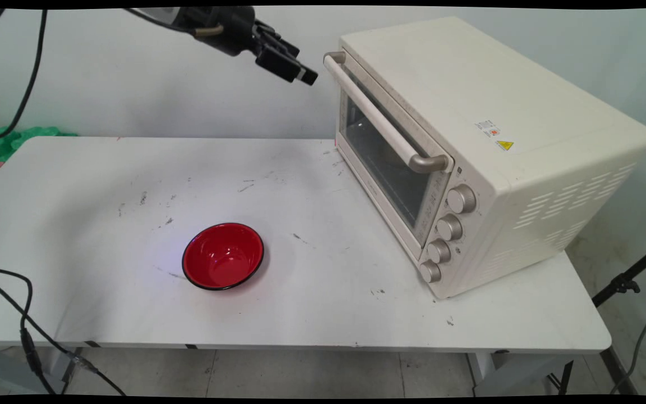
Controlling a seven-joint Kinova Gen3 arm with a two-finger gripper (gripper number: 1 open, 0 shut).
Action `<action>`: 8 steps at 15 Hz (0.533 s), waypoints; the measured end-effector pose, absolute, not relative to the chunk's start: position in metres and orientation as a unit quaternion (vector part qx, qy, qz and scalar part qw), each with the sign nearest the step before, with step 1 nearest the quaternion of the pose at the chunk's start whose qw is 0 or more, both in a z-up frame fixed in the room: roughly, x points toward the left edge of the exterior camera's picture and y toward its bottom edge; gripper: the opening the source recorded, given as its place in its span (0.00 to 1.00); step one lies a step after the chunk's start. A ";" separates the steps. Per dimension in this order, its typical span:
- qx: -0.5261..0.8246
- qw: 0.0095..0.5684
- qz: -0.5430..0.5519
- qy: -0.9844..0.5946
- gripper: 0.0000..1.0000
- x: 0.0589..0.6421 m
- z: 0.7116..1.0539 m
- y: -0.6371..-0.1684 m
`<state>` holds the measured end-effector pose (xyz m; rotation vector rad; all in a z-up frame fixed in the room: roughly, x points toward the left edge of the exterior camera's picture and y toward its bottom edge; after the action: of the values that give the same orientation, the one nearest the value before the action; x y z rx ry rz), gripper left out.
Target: Open the oven
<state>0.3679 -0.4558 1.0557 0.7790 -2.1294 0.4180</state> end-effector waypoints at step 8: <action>0.323 0.403 0.165 -0.840 1.00 0.337 1.070 -0.473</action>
<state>0.3372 -0.4725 1.0701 0.8150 -2.1224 0.4174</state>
